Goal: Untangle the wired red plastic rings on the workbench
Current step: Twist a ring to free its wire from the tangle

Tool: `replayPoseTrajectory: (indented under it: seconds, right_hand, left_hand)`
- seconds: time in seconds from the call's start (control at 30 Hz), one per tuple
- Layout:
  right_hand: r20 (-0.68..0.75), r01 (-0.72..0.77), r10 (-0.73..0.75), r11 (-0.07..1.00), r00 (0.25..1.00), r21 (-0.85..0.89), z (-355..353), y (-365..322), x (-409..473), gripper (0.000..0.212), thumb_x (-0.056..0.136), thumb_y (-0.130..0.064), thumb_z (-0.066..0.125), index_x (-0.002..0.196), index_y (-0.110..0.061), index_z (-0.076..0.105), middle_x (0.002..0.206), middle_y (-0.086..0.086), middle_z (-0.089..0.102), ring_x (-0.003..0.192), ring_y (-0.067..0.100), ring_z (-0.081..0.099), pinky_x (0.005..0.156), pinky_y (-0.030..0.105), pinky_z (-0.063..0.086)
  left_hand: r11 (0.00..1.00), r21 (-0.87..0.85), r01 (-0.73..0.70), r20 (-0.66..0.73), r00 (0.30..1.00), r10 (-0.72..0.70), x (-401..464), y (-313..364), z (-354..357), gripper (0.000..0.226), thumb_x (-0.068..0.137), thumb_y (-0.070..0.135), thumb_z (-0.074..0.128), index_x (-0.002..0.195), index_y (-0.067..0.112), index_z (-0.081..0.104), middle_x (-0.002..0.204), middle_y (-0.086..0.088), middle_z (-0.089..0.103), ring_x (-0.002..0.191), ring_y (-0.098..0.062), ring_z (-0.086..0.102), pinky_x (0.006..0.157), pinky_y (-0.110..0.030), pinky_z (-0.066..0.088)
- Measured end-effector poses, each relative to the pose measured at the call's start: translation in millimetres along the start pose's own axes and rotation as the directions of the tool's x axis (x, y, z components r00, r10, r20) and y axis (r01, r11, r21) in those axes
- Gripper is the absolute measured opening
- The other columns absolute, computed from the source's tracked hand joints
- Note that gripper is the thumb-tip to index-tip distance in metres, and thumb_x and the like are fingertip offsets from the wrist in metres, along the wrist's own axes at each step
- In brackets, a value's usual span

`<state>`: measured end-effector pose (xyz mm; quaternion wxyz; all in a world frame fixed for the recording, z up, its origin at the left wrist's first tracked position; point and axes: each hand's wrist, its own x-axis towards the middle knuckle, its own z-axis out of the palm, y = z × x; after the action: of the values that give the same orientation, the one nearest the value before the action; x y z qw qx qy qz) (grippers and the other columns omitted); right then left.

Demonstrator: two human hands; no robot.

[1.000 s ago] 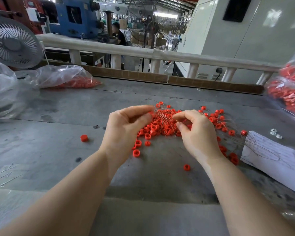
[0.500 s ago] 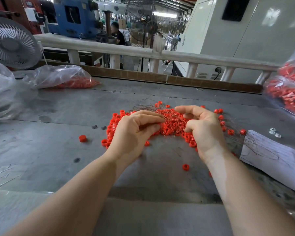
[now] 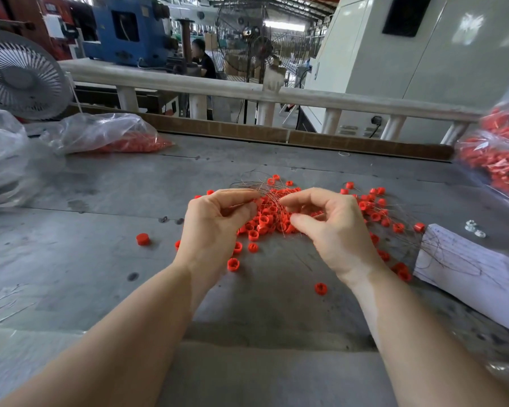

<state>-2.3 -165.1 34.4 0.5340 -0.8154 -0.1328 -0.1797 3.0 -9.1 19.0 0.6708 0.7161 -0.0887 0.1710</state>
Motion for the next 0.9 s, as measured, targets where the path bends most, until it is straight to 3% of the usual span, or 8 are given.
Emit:
replayPoseTrajectory:
  seconds: [0.17,0.33,0.47,0.63,0.9]
  right_hand:
    - [0.082,0.056,-0.057,0.998,0.995,0.019,2.7,-2.4,-2.8,0.029,0.076,0.003,0.07,0.086,-0.024,0.071,0.085,-0.003,0.069,0.065,0.004,0.054,0.062,0.012,0.041]
    - [0.021,0.064,-0.064,0.998,0.998,0.015,2.0,-0.7,-0.9,0.038,0.075,0.008,0.068,0.084,-0.029,0.068,0.078,-0.004,0.066,0.065,0.007,0.054,0.064,0.022,0.047]
    - [0.066,0.089,-0.09,0.996,0.994,0.01,3.1,1.1,-2.1,0.042,0.074,0.01,0.069,0.09,-0.029,0.069,0.082,-0.007,0.067,0.067,0.005,0.055,0.063,0.017,0.045]
    - [-0.027,0.081,-0.08,0.996,0.996,0.042,2.5,4.1,1.4,0.024,0.078,-0.002,0.071,0.079,-0.025,0.072,0.076,-0.014,0.07,0.076,-0.002,0.064,0.074,0.011,0.044]
    - [0.053,0.089,-0.094,0.992,0.994,0.087,-0.1,4.2,1.2,0.024,0.075,0.0,0.074,0.081,-0.023,0.072,0.074,-0.009,0.068,0.068,-0.001,0.057,0.067,0.016,0.044]
  left_hand:
    - [0.996,0.081,-0.033,0.033,0.999,0.03,-0.8,0.9,2.2,0.025,0.082,-0.005,0.065,0.09,0.018,0.071,0.089,0.015,0.067,0.081,0.007,0.063,0.079,-0.008,0.047]
    - [0.99,0.135,-0.048,0.046,0.998,0.042,-0.7,-0.4,5.1,0.021,0.082,-0.005,0.064,0.095,0.009,0.073,0.09,0.011,0.066,0.084,0.003,0.062,0.081,-0.009,0.048]
    - [0.995,0.091,-0.051,0.104,0.994,0.041,-2.1,1.1,6.5,0.028,0.081,-0.008,0.064,0.093,0.017,0.072,0.09,0.007,0.068,0.076,0.006,0.063,0.072,-0.007,0.046]
    - [0.997,0.04,-0.069,0.212,0.976,0.059,-3.9,3.6,5.4,0.03,0.08,-0.008,0.066,0.087,0.021,0.072,0.087,0.009,0.07,0.079,0.006,0.063,0.074,-0.008,0.046]
    - [0.999,-0.048,0.025,0.243,0.97,-0.012,-4.2,4.3,1.2,0.031,0.081,-0.006,0.065,0.081,0.024,0.071,0.072,0.013,0.072,0.074,0.004,0.064,0.068,-0.008,0.047]
